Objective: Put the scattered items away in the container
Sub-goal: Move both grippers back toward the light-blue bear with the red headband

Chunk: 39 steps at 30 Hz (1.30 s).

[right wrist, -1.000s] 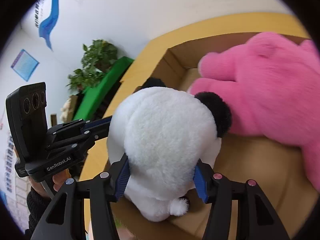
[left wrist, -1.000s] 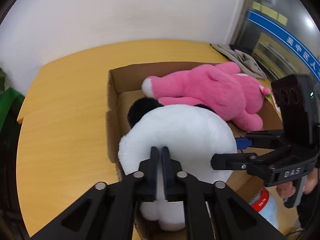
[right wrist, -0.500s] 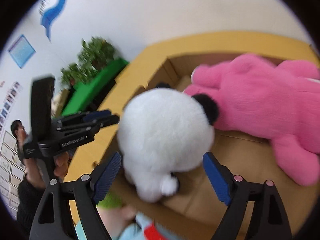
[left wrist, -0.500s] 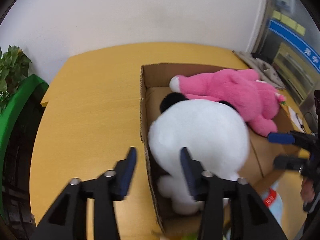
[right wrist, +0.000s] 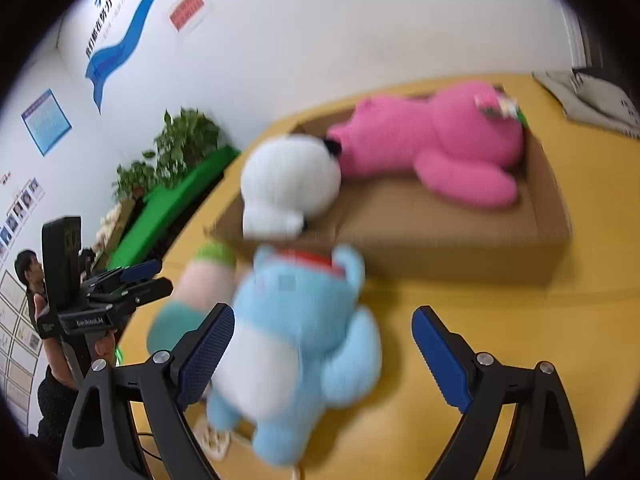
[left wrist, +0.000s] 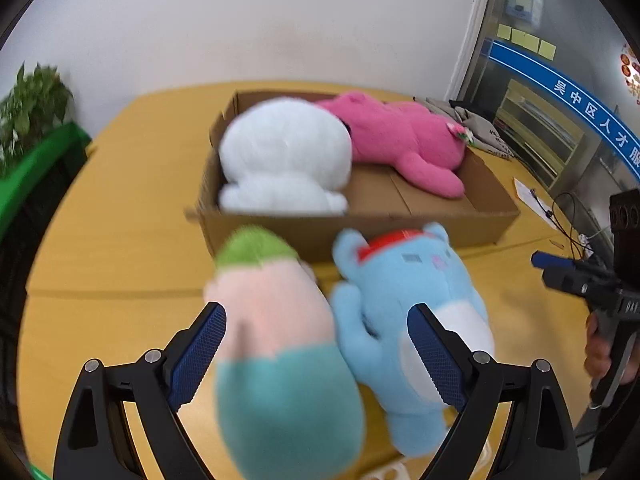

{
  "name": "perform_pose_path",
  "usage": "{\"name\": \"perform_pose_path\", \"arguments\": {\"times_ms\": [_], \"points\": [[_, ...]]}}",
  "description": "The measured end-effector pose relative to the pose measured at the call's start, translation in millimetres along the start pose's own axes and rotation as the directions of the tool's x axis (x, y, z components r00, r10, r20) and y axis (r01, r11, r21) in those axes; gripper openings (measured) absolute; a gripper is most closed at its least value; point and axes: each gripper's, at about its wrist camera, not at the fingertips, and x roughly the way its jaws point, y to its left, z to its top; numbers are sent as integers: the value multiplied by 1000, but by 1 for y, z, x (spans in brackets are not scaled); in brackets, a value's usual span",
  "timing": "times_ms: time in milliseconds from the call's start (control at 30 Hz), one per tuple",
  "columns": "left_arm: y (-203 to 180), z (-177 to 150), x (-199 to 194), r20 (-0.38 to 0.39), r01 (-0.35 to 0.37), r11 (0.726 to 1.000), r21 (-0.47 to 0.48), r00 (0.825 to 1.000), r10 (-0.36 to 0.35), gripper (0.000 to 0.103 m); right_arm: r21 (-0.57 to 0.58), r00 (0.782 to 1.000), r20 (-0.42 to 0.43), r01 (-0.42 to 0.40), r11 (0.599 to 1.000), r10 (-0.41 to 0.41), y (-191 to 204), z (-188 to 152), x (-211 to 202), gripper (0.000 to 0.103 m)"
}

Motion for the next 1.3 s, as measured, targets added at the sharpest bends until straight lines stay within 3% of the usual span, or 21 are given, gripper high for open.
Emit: {"name": "perform_pose_path", "arguments": {"times_ms": [100,233,367,633,1300], "points": [[-15,-19,-10,21,7,999,-36,1000,-6,95,-37,999,-20,39,999,-40,9,-27,-5,91],[-38,-33,-25,43,41,999,-36,998,-39,95,-47,1000,-15,22,999,-23,15,-54,-16,91],[-52,-38,-32,54,5,1000,-4,999,-5,95,-35,1000,-17,22,999,-22,17,-72,-20,91],[-47,-39,-36,67,-15,999,-29,998,16,95,-49,1000,-9,24,999,-24,25,-73,-23,91],[-55,-32,-21,49,-14,1000,-18,999,15,95,-44,992,-114,40,998,-45,31,-78,19,91]]}}
